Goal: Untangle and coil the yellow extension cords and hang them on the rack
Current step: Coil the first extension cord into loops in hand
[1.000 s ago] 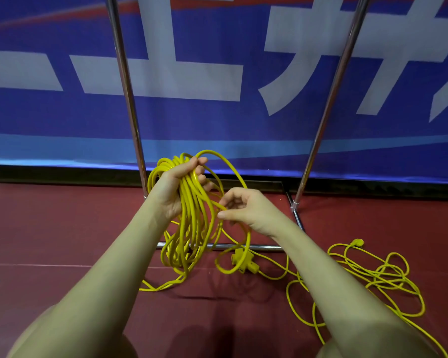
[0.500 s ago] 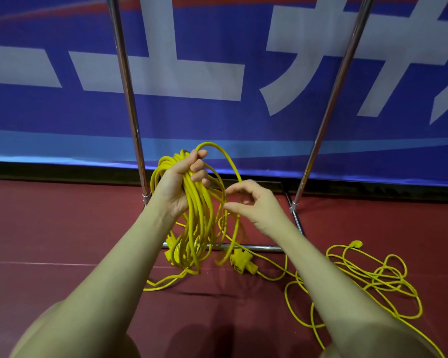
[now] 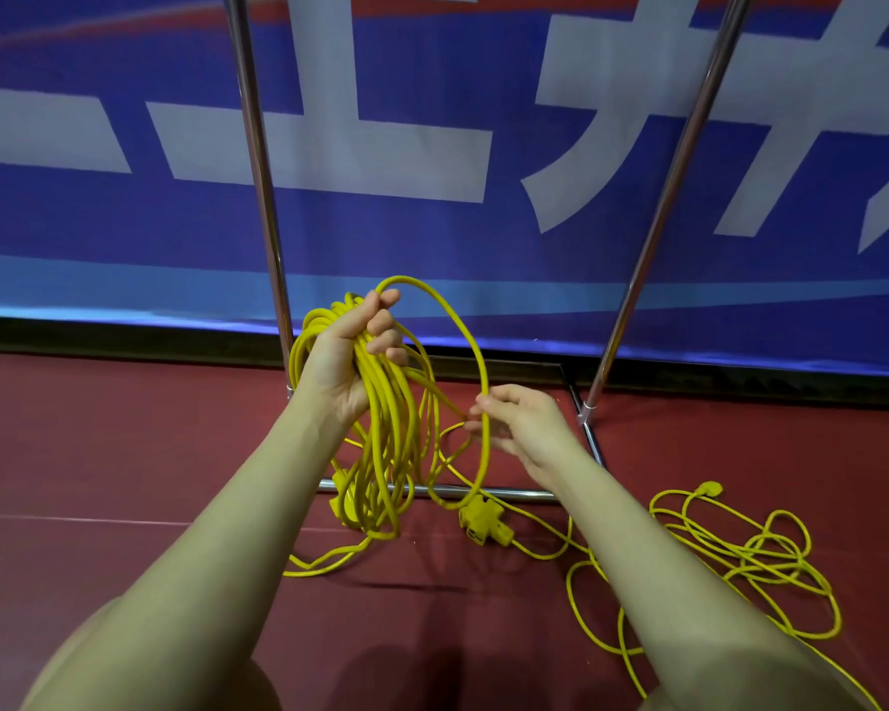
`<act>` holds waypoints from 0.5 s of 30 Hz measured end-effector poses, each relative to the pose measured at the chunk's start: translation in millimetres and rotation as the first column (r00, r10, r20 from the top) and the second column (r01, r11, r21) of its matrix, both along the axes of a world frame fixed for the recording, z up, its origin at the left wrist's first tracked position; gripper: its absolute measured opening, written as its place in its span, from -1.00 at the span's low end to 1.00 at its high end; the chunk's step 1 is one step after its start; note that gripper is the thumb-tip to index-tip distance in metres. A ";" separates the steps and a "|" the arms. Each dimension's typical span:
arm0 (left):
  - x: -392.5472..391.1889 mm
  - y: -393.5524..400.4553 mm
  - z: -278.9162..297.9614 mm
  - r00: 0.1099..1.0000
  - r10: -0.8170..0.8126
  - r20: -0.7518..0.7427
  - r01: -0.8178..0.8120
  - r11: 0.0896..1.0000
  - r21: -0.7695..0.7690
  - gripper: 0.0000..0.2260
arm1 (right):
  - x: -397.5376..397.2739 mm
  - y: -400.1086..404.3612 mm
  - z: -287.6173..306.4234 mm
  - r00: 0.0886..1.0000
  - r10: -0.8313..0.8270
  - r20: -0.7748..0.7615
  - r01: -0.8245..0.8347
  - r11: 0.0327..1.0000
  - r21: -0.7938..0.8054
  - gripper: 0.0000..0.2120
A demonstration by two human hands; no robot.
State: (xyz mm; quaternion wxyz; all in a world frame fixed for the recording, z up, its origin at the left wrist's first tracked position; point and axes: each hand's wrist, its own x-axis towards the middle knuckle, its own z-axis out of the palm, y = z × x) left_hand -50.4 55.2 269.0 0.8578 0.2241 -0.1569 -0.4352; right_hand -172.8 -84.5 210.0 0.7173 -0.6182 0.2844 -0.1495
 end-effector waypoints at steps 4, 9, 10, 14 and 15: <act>-6.9 0.8 6.7 0.998 0.061 0.008 -0.061 0.991 0.116 -0.85 | -1.7 -16.0 -0.2 0.977 -0.209 0.037 0.212 0.946 -0.244 -0.83; -5.5 8.2 3.4 0.995 -0.103 0.014 0.101 0.990 0.102 -0.65 | 1.6 -31.1 -6.0 0.981 -0.191 0.029 0.174 0.811 -0.559 -0.78; -4.7 9.7 2.0 0.992 -0.126 0.025 0.123 0.987 0.101 -0.61 | 3.2 -31.7 -8.2 0.982 -0.188 0.033 0.175 0.818 -0.549 -0.79; -13.5 12.0 1.5 0.990 -0.136 0.045 0.126 0.975 0.182 -0.76 | 9.7 -31.8 -14.4 0.973 -0.211 0.097 0.231 0.849 -0.474 -0.81; -19.3 12.1 3.3 0.992 -0.106 0.067 0.088 0.970 0.226 -0.89 | 11.0 -31.6 -14.3 0.970 -0.214 0.118 0.244 0.859 -0.451 -0.81</act>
